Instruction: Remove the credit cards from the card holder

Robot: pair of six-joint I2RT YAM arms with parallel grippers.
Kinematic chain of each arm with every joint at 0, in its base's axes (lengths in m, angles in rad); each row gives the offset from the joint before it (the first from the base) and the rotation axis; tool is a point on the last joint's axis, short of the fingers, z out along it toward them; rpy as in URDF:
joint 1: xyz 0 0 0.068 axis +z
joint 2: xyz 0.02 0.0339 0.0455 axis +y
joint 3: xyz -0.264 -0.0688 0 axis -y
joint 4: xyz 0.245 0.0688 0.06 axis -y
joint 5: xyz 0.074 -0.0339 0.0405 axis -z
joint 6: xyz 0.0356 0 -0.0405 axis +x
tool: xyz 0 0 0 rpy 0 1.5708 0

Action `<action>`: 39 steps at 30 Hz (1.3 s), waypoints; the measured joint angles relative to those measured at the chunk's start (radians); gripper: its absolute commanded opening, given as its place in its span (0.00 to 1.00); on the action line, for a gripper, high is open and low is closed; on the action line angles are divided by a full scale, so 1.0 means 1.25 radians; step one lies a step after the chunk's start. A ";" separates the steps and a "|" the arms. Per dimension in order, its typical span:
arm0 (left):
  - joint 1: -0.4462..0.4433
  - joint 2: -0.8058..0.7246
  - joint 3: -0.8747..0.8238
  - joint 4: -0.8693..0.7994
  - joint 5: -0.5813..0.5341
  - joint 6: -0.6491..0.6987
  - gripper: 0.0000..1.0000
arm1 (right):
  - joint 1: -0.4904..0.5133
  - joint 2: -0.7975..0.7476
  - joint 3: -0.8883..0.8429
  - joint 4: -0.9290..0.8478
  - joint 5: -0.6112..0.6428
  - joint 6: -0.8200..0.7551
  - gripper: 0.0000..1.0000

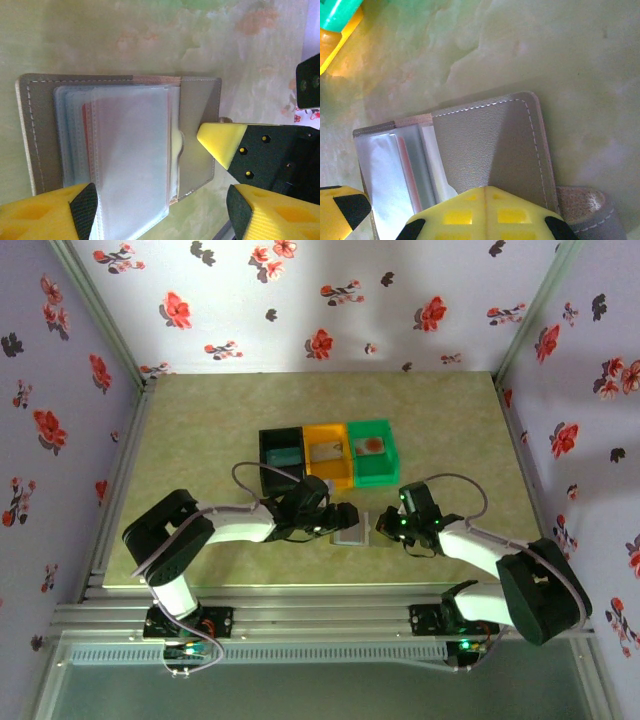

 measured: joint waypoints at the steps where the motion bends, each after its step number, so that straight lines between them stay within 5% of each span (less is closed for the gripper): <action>1: 0.000 0.000 0.000 -0.002 0.000 0.000 0.72 | 0.000 0.000 0.000 0.000 -0.001 0.000 0.00; 18: -0.020 0.032 0.067 -0.100 -0.016 0.022 0.69 | 0.000 0.001 0.000 0.000 -0.011 0.000 0.00; 39: -0.023 0.034 0.070 -0.125 -0.038 0.030 0.49 | 0.000 0.001 -0.005 0.009 -0.018 0.000 0.00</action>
